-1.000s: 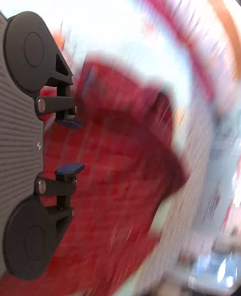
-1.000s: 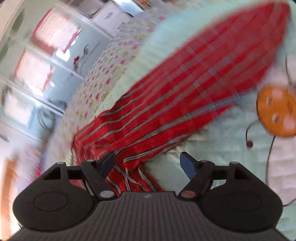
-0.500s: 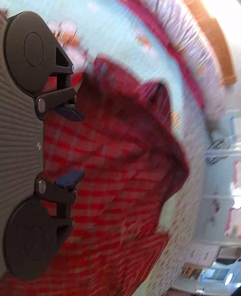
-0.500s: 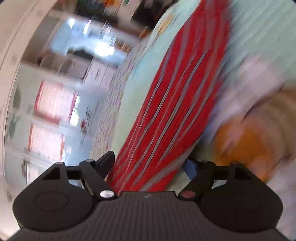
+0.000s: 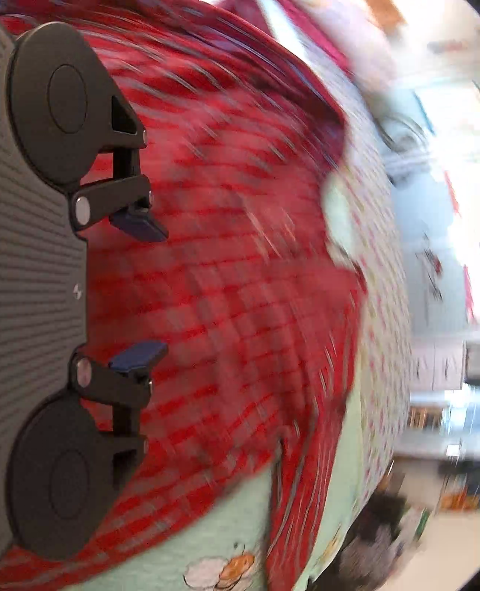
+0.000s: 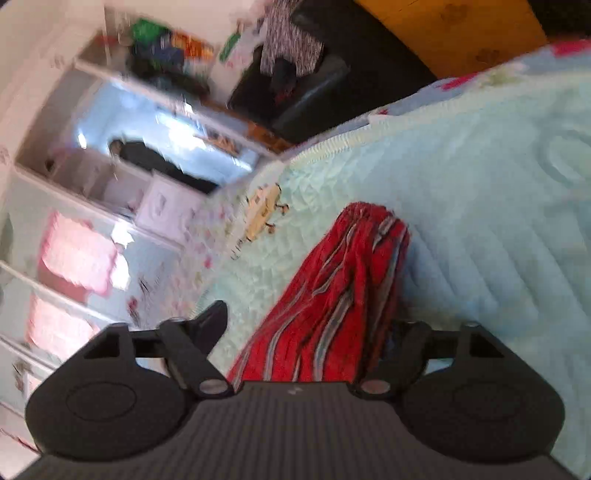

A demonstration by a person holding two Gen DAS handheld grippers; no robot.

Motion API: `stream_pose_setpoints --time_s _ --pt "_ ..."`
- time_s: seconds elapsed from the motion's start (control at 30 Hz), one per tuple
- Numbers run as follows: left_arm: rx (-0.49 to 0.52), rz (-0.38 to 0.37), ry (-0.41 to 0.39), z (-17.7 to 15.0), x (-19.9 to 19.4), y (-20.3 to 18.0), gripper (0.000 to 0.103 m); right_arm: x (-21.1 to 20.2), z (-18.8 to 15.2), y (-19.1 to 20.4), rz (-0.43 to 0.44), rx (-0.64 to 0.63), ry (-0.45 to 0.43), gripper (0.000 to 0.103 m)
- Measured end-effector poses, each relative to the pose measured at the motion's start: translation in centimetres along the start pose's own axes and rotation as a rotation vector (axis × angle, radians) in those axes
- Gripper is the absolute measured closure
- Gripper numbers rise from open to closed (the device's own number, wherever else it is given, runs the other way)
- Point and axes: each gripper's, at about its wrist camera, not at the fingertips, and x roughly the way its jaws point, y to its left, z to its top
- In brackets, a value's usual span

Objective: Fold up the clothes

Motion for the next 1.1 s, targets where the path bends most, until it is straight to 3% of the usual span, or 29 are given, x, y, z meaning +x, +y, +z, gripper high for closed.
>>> stream_pose_setpoints --time_s 0.03,0.07,0.1,0.17,0.23,0.27,0.4,0.63,0.7,0.77,0.8,0.87,0.93,0.97,1.03,1.1 --pt "0.020 -0.010 -0.031 1.1 0.5 -1.6 0.041 0.1 0.5 0.2 -0.010 -0.038 0.026 0.065" --pt "0.041 -0.019 -0.061 2.1 1.0 -3.2 0.036 0.0 1.1 0.4 -0.019 -0.080 0.054 0.098" --pt "0.060 -0.025 -0.064 2.8 1.9 -4.5 0.029 0.0 1.6 0.7 -0.029 -0.123 0.081 0.097" --pt "0.071 0.004 -0.009 3.3 4.5 -7.2 0.030 -0.1 2.4 1.6 -0.048 -0.236 0.121 0.098" --pt "0.086 -0.018 0.049 2.6 6.2 -9.1 0.032 -0.1 3.0 3.2 -0.078 -0.372 0.108 0.098" --pt "0.093 -0.029 0.076 2.2 6.9 -10.1 0.038 -0.2 3.6 4.0 -0.090 -0.432 0.092 0.098" --pt "0.190 -0.045 0.019 2.1 6.1 -13.2 0.039 -0.5 7.1 6.3 -0.137 -0.632 0.032 0.098" --pt "0.168 -0.174 0.041 4.5 7.3 -14.0 0.040 0.6 12.3 9.8 -0.191 -0.778 -0.117 0.097" --pt "0.136 -0.191 0.046 4.7 7.6 -13.3 0.039 2.0 11.6 9.2 -0.199 -0.810 -0.104 0.088" --pt "0.101 -0.262 0.071 5.1 7.4 -12.2 0.039 2.7 10.7 6.6 -0.232 -0.752 0.029 0.072" --pt "0.084 -0.297 0.083 5.4 7.2 -11.7 0.039 3.0 10.2 5.3 -0.250 -0.715 0.098 0.071" --pt "0.026 -0.407 0.113 5.8 6.8 -9.6 0.039 0.1 9.6 1.7 -0.186 -0.529 0.081 0.067" --pt "-0.025 -0.504 0.136 5.7 5.8 -7.0 0.039 -4.2 9.0 -2.1 -0.092 -0.293 0.049 0.052" --pt "-0.041 -0.543 0.145 5.6 5.1 -5.8 0.039 -6.8 8.0 -3.5 -0.052 -0.243 0.058 0.048" --pt "0.001 -0.557 0.148 5.3 3.4 -5.1 0.039 -12.4 5.4 -5.5 0.031 -0.212 0.111 0.048" --pt "0.109 -0.517 0.137 5.1 1.9 -6.4 0.039 -18.7 1.4 -6.0 0.105 -0.287 0.245 0.047"
